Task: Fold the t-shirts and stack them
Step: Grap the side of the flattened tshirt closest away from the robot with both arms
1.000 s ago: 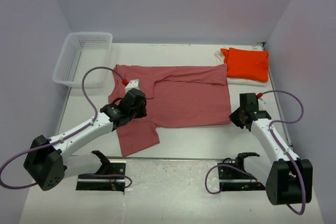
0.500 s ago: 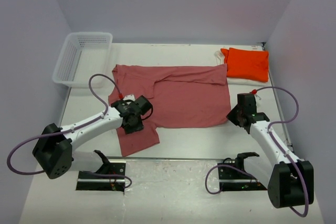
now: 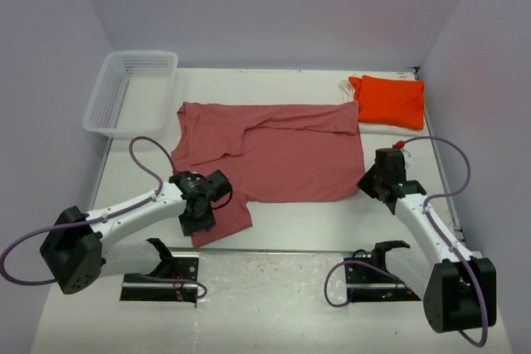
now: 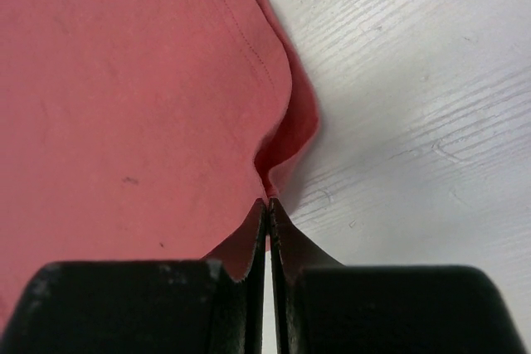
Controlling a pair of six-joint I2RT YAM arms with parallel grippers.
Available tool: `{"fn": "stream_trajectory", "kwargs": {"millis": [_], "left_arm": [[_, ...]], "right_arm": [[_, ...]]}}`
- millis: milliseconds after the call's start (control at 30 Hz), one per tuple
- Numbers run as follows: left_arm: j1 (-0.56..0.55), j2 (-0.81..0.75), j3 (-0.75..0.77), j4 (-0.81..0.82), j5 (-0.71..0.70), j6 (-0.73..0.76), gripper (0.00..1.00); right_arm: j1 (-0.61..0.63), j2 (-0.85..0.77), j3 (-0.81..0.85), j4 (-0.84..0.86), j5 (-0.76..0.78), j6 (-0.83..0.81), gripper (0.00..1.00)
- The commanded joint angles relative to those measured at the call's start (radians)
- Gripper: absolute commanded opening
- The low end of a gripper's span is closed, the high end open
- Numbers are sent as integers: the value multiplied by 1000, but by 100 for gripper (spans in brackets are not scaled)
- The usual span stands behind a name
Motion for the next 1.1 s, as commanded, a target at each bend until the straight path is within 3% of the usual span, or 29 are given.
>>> {"fn": "stream_trajectory", "kwargs": {"millis": [0,100,267,500,867,1067], "left_arm": [[3,72,22,-8,-16,33,47],[6,162,42,3,-36,83,57],[61,205,14,81,14,170,59],[143,187,-10,130,74,245,45],[186,245,-9,197,145,331,50],[196,299,5,230,166,366,37]], "right_arm": [[5,-31,-9,37,-5,-11,0],[3,-31,-9,36,-5,-11,0],[5,-37,-11,34,-4,-9,0],[3,-32,-7,33,-2,-9,0],[5,-40,-10,28,2,-3,0],[3,-44,-12,28,7,-2,0]]}}
